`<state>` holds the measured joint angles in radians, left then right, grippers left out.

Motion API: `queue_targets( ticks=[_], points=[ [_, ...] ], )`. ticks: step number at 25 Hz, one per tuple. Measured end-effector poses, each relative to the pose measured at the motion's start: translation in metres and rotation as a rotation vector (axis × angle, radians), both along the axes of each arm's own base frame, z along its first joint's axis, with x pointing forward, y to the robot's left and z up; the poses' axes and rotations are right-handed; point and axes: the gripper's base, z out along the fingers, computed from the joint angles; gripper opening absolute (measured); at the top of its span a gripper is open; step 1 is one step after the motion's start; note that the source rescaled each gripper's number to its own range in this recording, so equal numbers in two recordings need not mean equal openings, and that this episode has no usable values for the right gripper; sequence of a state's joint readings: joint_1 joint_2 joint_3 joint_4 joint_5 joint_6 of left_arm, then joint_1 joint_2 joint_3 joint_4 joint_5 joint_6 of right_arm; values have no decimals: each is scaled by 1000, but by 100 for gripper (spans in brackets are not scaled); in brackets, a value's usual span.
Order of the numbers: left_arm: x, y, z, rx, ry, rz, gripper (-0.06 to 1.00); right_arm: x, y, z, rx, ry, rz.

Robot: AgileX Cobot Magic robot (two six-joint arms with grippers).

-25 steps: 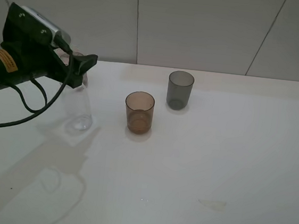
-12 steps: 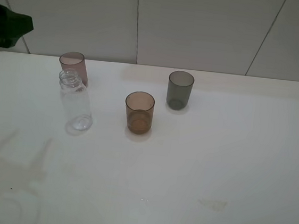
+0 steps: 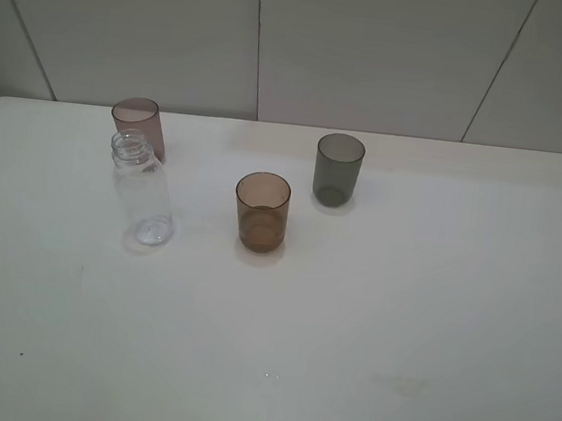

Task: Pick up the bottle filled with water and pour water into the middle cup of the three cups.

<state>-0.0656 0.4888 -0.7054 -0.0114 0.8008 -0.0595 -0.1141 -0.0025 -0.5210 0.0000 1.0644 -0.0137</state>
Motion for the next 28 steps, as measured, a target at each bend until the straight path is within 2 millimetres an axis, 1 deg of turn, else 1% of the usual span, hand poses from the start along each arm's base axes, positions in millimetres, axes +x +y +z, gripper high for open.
queue_targets(
  ticks=[2, 6, 9, 15, 19, 24, 26, 28],
  points=[
    [-18, 2, -1, 12, 12, 3, 98, 0, 0, 0, 0, 0, 0],
    [-48, 8, -4, 63, 4, 30, 98, 0, 0, 0, 0, 0, 0],
    [-63, 12, -6, 85, -16, 48, 98, 0, 0, 0, 0, 0, 0],
    [-70, 12, -11, 85, 34, 50, 98, 0, 0, 0, 0, 0, 0],
    [-80, 12, -10, 68, -17, 44, 98, 0, 0, 0, 0, 0, 0],
    [-102, 10, -11, 31, -130, 26, 98, 0, 0, 0, 0, 0, 0],
    [-109, 9, -15, 9, -160, 11, 98, 0, 0, 0, 0, 0, 0],
    [-109, 6, -25, -16, -151, -12, 98, 0, 0, 0, 0, 0, 0]
  ],
)
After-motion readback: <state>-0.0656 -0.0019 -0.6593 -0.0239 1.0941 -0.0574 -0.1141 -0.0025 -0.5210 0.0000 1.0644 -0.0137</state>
